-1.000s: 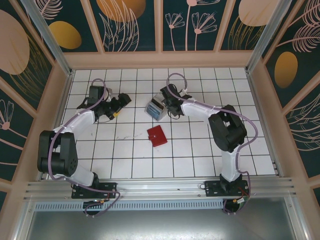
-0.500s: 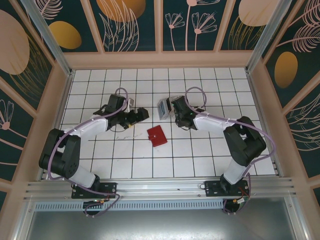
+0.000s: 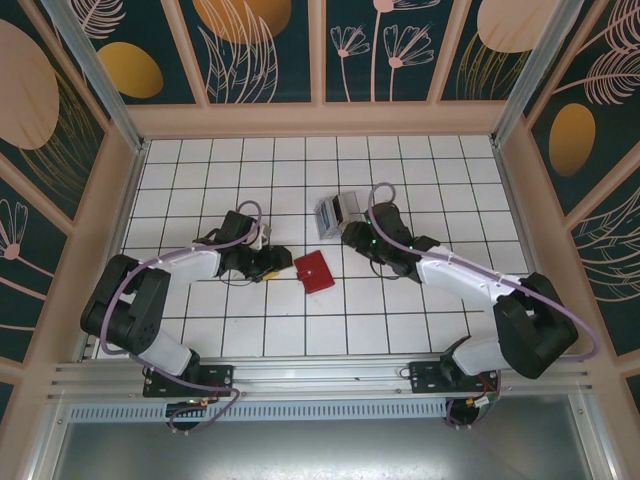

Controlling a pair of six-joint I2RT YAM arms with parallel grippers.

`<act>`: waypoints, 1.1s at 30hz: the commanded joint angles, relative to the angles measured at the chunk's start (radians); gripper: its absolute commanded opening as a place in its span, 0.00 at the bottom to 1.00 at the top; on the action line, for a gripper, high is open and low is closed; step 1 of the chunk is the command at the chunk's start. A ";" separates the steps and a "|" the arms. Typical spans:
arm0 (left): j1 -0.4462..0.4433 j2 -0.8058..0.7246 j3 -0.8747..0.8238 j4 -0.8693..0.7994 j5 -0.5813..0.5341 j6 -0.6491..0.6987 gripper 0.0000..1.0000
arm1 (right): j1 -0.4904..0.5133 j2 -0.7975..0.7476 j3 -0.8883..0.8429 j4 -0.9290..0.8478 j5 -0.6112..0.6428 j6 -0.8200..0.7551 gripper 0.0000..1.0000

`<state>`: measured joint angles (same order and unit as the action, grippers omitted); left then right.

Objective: Put the credit cards into the card holder
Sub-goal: Rotate the storage box at the center of the table, then pick up the card holder from the center of the table.

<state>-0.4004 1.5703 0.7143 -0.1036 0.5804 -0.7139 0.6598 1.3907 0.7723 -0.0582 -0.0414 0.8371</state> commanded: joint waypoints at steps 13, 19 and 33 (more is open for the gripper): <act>-0.008 0.061 0.063 -0.002 0.091 0.030 0.50 | 0.070 0.322 0.044 0.053 -0.412 -0.403 0.43; 0.001 0.034 0.125 -0.079 0.058 0.084 0.51 | 0.075 0.393 0.093 0.039 -0.423 -0.467 0.17; 0.108 -0.115 0.252 -0.001 0.228 0.252 0.60 | 0.080 0.043 0.033 -0.024 -0.244 -1.165 0.01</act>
<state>-0.2916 1.4933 0.9463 -0.1761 0.6991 -0.5343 0.7330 1.5288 0.8371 -0.0582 -0.3061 -0.0021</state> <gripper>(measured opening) 0.596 0.060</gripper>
